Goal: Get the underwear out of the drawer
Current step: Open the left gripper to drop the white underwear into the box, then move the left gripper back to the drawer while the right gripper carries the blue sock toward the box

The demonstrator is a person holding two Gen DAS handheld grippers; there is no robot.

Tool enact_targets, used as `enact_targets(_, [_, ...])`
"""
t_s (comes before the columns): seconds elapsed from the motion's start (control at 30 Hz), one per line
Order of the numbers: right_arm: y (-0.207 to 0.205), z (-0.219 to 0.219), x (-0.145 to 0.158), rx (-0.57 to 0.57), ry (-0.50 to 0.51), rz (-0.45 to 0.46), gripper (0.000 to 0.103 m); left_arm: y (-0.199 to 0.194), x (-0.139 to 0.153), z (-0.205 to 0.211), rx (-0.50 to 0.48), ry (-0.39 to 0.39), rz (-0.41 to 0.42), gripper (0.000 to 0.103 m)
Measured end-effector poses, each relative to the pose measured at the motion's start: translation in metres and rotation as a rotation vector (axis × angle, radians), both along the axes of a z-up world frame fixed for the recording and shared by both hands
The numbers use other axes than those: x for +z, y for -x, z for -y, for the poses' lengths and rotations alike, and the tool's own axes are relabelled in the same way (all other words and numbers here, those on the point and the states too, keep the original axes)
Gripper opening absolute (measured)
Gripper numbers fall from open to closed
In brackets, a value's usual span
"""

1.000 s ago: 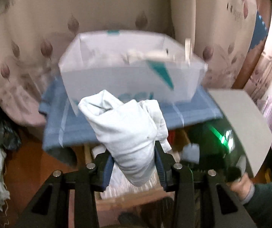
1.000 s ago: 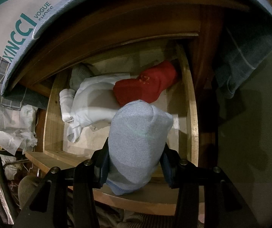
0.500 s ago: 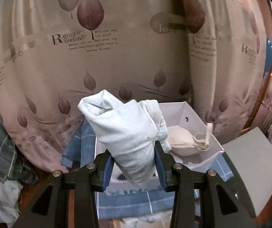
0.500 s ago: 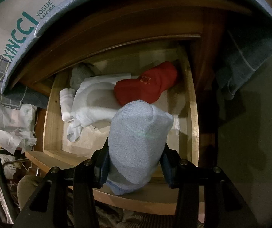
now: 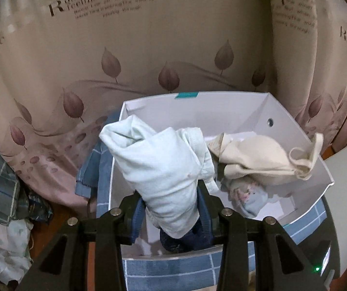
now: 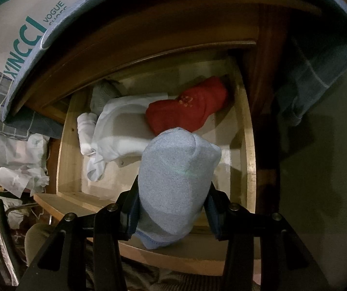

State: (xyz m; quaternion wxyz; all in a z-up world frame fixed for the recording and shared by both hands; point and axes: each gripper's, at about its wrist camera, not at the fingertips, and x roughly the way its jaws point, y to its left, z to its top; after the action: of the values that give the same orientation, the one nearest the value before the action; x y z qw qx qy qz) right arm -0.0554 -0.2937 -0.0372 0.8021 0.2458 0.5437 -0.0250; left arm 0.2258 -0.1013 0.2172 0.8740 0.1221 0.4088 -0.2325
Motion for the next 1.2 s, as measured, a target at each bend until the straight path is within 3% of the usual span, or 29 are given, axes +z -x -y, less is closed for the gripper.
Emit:
enact_targets(0.47, [0.000, -0.001, -0.001, 0.004, -0.004, -0.001, 0.043, -0.003, -0.023, 0.005, 0.030, -0.061, -0.042, 0.045])
enact_targets(0.67, [0.000, -0.001, -0.001, 0.003, -0.002, -0.001, 0.043, -0.001, -0.018, 0.002, 0.041, -0.062, -0.050, 0.054])
enact_targets(0.83, [0.000, -0.002, -0.001, 0.005, 0.004, -0.002, 0.043, 0.007, -0.002, -0.004, 0.060, -0.045, -0.001, 0.057])
enact_targets(1.0, [-0.001, -0.003, -0.001, 0.004, 0.016, -0.003, 0.043, 0.032, 0.013, -0.019, 0.115, -0.032, 0.101, 0.057])
enact_targets(1.2, [0.001, -0.006, 0.004, 0.019, 0.039, 0.015, 0.043, 0.077, -0.003, -0.050, 0.193, -0.042, 0.167, 0.057])
